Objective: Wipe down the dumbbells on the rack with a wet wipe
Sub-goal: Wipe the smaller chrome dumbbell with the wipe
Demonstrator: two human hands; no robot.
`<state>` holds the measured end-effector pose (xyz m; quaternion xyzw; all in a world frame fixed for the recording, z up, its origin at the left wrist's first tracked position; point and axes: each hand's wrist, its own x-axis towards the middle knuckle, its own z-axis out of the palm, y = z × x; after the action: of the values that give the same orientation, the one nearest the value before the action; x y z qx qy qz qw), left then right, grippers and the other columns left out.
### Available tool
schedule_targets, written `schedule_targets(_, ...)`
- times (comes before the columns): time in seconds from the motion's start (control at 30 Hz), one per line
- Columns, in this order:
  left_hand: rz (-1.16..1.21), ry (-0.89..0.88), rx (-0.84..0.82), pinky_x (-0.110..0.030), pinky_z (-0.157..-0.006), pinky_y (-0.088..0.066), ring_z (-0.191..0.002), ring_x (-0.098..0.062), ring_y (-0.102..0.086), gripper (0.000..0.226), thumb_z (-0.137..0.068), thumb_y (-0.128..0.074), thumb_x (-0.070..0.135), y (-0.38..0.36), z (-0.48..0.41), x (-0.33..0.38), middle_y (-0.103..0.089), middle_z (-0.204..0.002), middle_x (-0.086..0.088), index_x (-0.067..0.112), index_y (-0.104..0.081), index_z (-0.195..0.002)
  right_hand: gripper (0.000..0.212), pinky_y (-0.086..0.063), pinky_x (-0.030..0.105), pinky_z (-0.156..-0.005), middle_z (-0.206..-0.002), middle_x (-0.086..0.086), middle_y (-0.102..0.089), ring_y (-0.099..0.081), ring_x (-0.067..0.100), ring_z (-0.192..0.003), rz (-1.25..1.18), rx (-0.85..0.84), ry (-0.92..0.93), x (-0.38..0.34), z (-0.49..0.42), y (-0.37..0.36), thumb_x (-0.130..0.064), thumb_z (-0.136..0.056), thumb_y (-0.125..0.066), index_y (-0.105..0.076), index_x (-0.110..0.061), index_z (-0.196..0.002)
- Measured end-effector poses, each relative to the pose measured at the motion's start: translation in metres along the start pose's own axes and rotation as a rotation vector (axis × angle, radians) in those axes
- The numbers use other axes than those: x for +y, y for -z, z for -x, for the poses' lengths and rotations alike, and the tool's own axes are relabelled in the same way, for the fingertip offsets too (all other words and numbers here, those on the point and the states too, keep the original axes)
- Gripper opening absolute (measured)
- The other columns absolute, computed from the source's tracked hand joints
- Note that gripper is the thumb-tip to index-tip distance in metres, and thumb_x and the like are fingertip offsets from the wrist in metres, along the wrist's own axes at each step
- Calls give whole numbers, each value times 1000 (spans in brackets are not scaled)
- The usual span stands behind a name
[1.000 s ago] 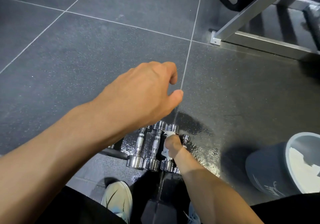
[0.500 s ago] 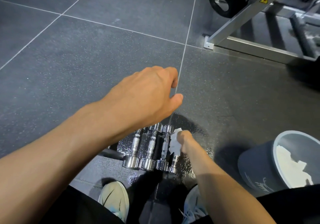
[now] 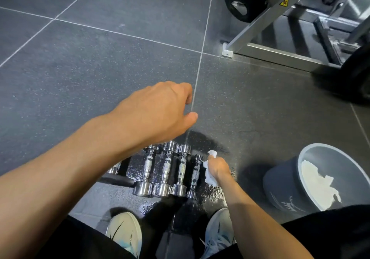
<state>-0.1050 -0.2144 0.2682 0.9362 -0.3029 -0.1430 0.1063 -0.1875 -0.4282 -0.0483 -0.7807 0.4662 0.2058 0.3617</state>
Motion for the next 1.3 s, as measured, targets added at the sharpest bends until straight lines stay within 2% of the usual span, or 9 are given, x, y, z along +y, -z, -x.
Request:
schedule_targets(0.4, -26, 7, -40, -46, -94, -53, -109, -24, -61, 41, -99, -52, 58, -5, -1, -4, -62, -123, 4, 31, -52, -129, 32, -56, 35, -89, -118, 18, -72, -70, 33, -110, 225, -41, 48, -4, 5, -56, -9, -104, -43, -65, 4, -124)
schedule_targets(0.47, -24, 11, -42, -47, -94, -54, -109, -24, -61, 40, -99, -52, 58, -5, -2, -6, -62, -123, 5, 31, -53, -129, 27, -59, 31, -77, -108, 15, -74, -72, 27, -90, 192, -42, -30, -3, -4, -56, -6, -100, -48, -66, 3, -118)
schedule_targets(0.6, -30, 10, -34, -46, -94, -54, -110, -26, -62, 39, -99, -52, 57, -3, -4, -5, -63, -122, 3, 29, -53, -126, 15, -40, 6, -45, -75, -8, -50, -42, 2, -59, 113, -74, -40, 3, -7, -56, -22, -105, -54, -65, -13, -110)
schedule_targets(0.67, -30, 8, -39, -46, -94, -54, -110, -27, -62, 39, -99, -52, 57, -4, -5, -4, -63, -122, 3, 28, -54, -126, 19, -51, 10, -54, -75, -4, -60, -56, 7, -61, 128, -52, -36, 4, -9, -60, -27, -100, -64, -67, -9, -104)
schedule_targets(0.73, -31, 5, -43, -47, -94, -54, -110, -28, -63, 39, -99, -52, 57, -5, -5, -3, -64, -121, 2, 28, -54, -125, 22, -62, 28, -66, -82, 4, -71, -66, 20, -66, 161, -42, -48, 1, -10, -65, -29, -94, -73, -68, -8, -96)
schedule_targets(0.87, -24, 6, -54, -49, -95, -54, -110, -29, -64, 38, -99, -52, 57, -7, -6, -4, -64, -120, 2, 27, -54, -123, 35, -61, 31, -70, -79, 4, -71, -67, 22, -68, 155, -7, -40, 1, -11, -68, -36, -95, -73, -59, -12, -74)
schedule_targets(1.0, -32, 7, -54, -48, -95, -54, -112, -29, -64, 39, -99, -52, 57, -8, -7, -6, -64, -121, 1, 27, -54, -124, 42, -64, 39, -77, -81, 5, -70, -72, 24, -76, 126, -5, -3, 3, -10, -63, -44, -97, -70, -56, -10, -77)
schedule_targets(1.17, -36, 21, -69, -46, -97, -53, -114, -29, -64, 41, -99, -53, 57, -8, -10, -6, -65, -125, 0, 27, -54, -127, 45, -55, 40, -73, -100, 13, -75, -70, 30, -89, -139, 56, 40, -22, 11, -21, -47, -95, -69, -66, -4, -107)
schedule_targets(1.3, -18, 47, -114, -43, -97, -52, -113, -26, -63, 45, -98, -54, 60, -6, -18, -5, -66, -122, 2, 27, -53, -130, 29, -41, 33, -61, -72, 7, -64, -52, 23, -65, -423, 85, 189, -71, 43, 32, -35, -93, -68, -68, -8, -82)
